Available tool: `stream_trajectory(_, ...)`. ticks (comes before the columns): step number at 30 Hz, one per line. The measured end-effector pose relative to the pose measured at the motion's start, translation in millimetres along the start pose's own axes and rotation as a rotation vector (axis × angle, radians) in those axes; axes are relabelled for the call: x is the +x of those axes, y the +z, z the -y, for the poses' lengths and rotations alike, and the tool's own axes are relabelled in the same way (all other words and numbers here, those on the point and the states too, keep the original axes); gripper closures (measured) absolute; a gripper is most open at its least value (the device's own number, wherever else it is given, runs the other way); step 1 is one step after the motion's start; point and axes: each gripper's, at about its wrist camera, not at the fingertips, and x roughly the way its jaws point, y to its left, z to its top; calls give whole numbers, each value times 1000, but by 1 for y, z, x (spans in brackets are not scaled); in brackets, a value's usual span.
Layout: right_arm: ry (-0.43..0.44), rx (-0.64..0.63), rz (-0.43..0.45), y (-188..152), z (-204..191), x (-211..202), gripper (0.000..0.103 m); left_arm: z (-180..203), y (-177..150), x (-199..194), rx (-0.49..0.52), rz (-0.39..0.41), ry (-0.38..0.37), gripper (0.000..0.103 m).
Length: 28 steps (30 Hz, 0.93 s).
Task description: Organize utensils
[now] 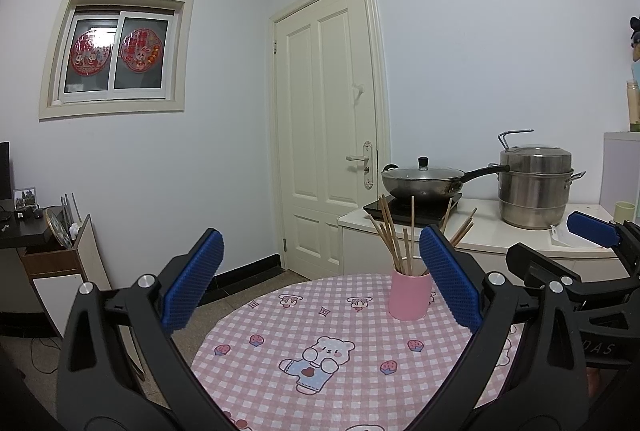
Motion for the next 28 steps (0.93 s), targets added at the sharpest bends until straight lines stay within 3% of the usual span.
stream_trajectory(18, 2, 1, -6, -2, -1, 2, 8, -1, 0, 1, 0, -5, 0, 6)
stream_trajectory(28, -1, 11, -39, -7, 5, 15, 8, -2, -9, 14, 7, -47, 0, 6)
